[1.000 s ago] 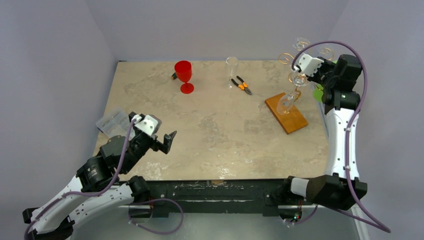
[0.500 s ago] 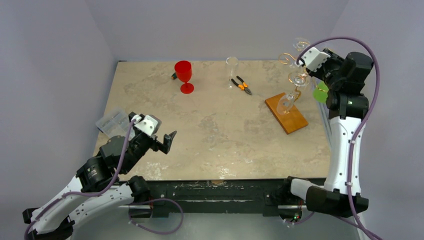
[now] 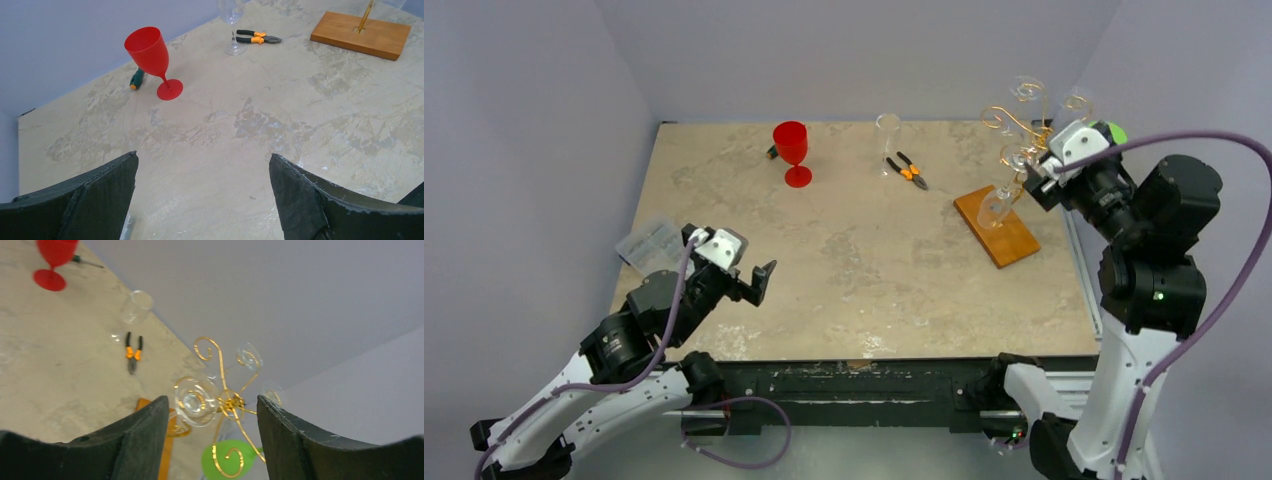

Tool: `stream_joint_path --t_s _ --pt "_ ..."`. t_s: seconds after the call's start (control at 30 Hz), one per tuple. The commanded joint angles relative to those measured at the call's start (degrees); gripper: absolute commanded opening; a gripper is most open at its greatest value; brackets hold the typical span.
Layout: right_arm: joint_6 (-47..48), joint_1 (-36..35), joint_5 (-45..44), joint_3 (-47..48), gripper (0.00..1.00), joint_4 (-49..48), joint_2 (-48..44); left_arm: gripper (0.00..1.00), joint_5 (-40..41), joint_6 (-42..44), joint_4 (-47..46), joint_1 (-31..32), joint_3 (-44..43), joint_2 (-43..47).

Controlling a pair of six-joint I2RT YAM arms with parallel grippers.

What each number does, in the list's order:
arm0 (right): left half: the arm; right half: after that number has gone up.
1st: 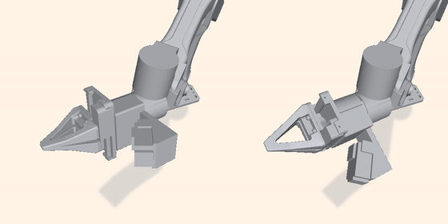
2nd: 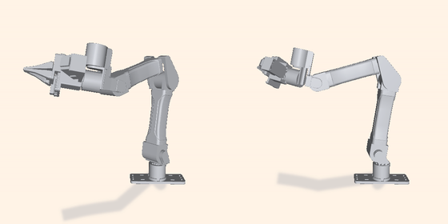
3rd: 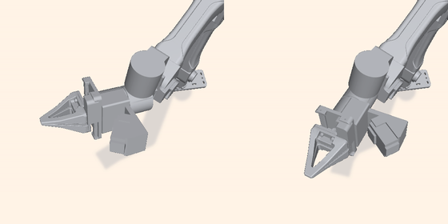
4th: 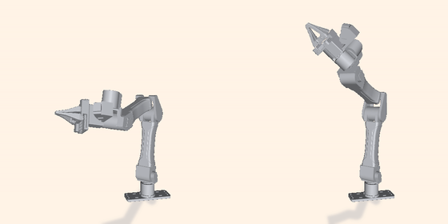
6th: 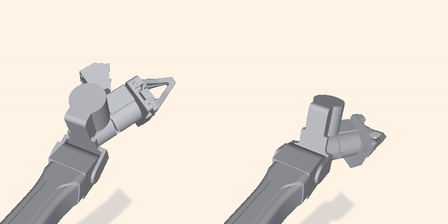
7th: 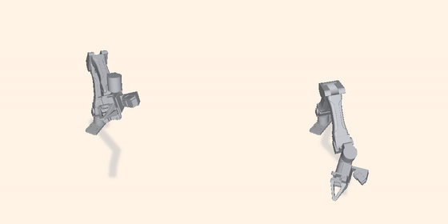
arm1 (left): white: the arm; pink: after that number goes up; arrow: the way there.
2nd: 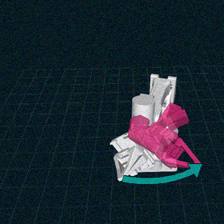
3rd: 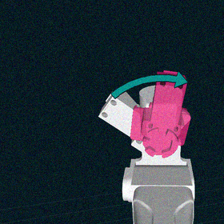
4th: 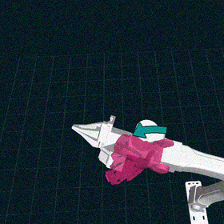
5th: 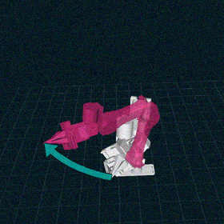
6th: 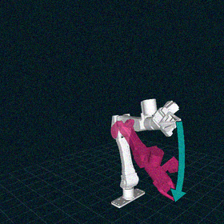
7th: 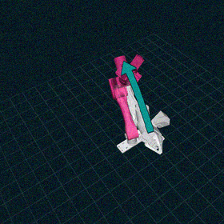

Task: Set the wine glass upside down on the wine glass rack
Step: Turn the wine glass upside down at the wine rack, then pick up the wine glass at the center of the board.

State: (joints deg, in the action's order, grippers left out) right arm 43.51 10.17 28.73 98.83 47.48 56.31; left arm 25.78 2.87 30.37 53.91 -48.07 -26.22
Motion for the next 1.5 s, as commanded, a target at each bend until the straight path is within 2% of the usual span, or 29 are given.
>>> stream_joint_path --t_s 0.0,0.2,0.33,0.5,0.87,1.03,1.17,1.3,1.47 --pt "-10.0 -0.1 15.3 -3.3 0.64 6.3 -5.0 1.00 1.0 1.9 -2.5 -1.0 0.7 -0.7" --pt "-8.9 -0.1 30.9 -7.1 0.66 17.1 -9.8 1.00 1.4 2.1 -2.4 -1.4 0.9 -3.1" --pt "-7.0 -0.2 37.7 -11.4 0.67 20.5 -13.4 1.00 2.2 2.1 -2.3 -1.6 0.9 -3.7" --pt "-3.7 -0.1 40.0 -16.5 0.68 23.3 -17.0 1.00 2.9 1.7 -2.3 -1.7 1.0 -3.2" --pt "14.4 -0.1 42.5 -31.3 0.72 33.0 -22.8 1.00 2.0 -3.8 -1.7 -1.7 -4.6 -5.9" --pt "20.9 -0.1 40.9 -39.8 0.72 32.2 -25.5 1.00 1.1 -6.6 -3.3 -1.9 -7.0 -8.6" --pt "22.2 -0.1 42.8 -45.6 0.72 28.2 -27.2 1.00 -0.3 -7.6 -4.5 -2.6 -9.1 -11.9" --pt "16.7 -0.1 43.5 -51.2 0.72 19.7 -27.5 1.00 -3.4 -9.0 -4.9 -5.4 -10.5 -15.0" --pt "12.2 -0.2 40.8 -53.4 0.72 13.9 -27.6 1.00 -11.7 -13.2 -6.4 -13.3 -11.4 -17.9"
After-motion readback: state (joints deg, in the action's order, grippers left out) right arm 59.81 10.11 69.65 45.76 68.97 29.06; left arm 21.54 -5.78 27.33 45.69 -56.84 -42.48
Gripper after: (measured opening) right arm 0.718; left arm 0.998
